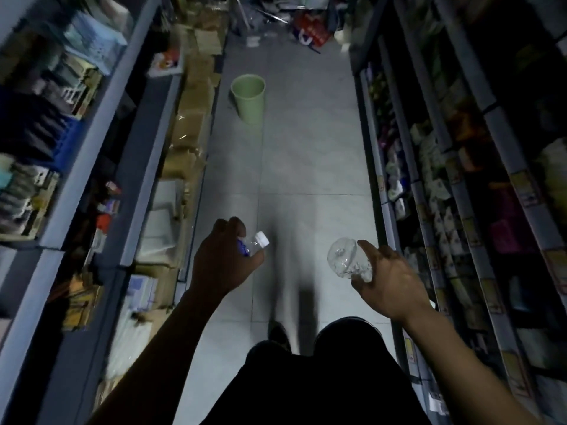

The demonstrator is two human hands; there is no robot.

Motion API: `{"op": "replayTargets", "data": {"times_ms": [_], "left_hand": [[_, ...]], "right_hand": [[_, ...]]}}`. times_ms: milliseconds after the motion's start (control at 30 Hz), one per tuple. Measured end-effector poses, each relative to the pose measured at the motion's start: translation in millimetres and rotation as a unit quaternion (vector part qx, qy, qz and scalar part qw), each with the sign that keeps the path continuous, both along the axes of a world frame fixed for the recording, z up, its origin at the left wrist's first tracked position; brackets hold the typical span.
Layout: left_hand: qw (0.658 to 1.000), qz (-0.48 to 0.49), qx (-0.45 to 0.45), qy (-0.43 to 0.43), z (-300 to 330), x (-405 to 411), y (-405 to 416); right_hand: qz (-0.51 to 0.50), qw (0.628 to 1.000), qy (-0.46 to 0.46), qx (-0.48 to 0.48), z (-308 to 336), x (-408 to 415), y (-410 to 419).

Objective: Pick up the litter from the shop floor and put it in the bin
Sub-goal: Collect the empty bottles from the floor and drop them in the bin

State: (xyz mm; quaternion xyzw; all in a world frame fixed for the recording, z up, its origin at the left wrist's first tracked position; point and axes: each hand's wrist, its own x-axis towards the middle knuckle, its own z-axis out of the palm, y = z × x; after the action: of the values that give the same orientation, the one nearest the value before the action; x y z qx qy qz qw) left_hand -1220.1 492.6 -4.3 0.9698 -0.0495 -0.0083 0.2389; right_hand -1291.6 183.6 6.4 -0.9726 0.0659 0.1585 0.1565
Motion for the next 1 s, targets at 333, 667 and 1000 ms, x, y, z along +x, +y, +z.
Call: {"op": "replayTargets", "data": {"times_ms": [333, 667, 1000], "left_hand": [[0.996, -0.082, 0.019, -0.007, 0.5, 189.4, -80.6], [1.0, -0.011, 0.019, -0.008, -1.9, 315.4, -109.6], [0.993, 0.121, -0.006, -0.014, -5.1, 429.4, -71.9]], "right_hand": [[-0.082, 0.996, 0.008, 0.025, -23.4, 138.8, -67.3], [0.003, 0.999, -0.001, 0.04, -9.7, 347.1, -114.3], [0.08, 0.996, -0.033, 0.028, 3.3, 551.7, -74.2]]}}
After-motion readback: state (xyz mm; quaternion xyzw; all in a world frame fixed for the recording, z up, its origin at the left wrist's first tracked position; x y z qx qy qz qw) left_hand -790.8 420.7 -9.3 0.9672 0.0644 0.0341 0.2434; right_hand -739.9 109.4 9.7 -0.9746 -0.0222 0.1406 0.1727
